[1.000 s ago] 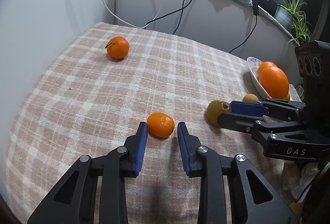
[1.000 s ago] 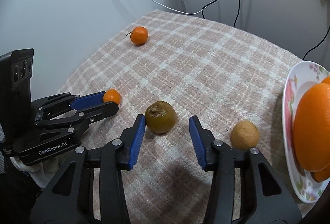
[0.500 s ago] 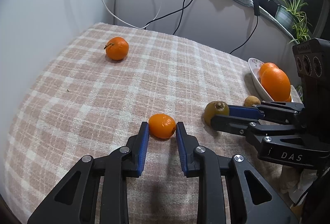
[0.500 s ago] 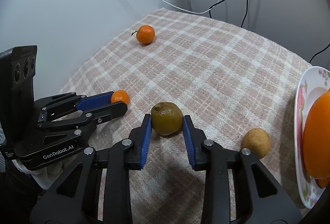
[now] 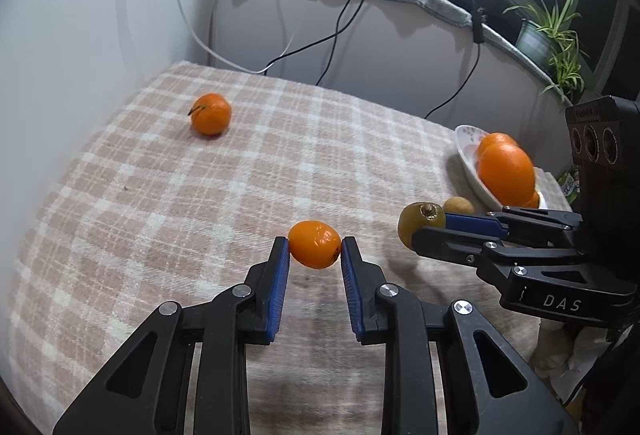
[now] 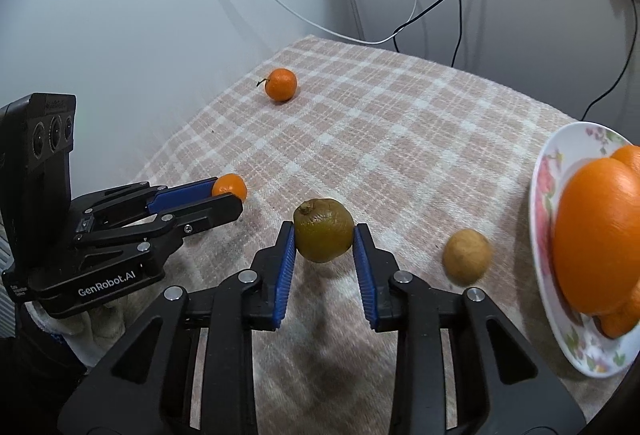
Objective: Organize fruits
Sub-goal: 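Carry the mandarin and kiwi with both grippers over the plate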
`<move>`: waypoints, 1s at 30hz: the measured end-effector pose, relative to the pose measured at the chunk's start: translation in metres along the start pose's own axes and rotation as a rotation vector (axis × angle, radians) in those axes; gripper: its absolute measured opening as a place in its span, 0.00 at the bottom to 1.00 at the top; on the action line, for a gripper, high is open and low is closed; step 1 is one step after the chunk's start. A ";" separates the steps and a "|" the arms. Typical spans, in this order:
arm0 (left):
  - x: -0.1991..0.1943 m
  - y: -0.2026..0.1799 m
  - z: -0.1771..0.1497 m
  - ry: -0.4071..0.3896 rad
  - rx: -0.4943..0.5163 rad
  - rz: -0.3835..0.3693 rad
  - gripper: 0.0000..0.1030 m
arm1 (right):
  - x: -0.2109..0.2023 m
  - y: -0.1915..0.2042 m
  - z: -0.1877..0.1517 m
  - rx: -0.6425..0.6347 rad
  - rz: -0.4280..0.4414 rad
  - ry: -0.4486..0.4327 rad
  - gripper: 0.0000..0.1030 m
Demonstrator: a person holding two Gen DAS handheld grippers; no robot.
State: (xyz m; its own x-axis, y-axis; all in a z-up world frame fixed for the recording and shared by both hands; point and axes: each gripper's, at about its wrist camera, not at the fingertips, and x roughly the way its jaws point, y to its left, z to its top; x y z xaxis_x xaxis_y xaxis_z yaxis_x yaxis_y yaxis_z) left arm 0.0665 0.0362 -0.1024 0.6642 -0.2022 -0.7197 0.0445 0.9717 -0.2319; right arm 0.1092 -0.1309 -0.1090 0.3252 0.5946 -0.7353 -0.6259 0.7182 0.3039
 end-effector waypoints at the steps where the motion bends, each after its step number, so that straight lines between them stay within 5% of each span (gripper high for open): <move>1: -0.001 -0.003 0.001 -0.003 0.004 -0.005 0.24 | -0.005 -0.001 -0.001 0.003 -0.002 -0.008 0.29; 30: -0.006 -0.107 0.016 -0.038 0.145 -0.177 0.24 | -0.131 -0.096 -0.049 0.167 -0.155 -0.185 0.29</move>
State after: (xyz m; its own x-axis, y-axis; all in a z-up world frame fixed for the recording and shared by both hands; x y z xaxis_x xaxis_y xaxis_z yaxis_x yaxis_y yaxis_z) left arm 0.0701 -0.0648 -0.0626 0.6642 -0.3687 -0.6503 0.2675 0.9296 -0.2537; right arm 0.0918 -0.2955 -0.0712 0.5407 0.5183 -0.6626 -0.4385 0.8459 0.3038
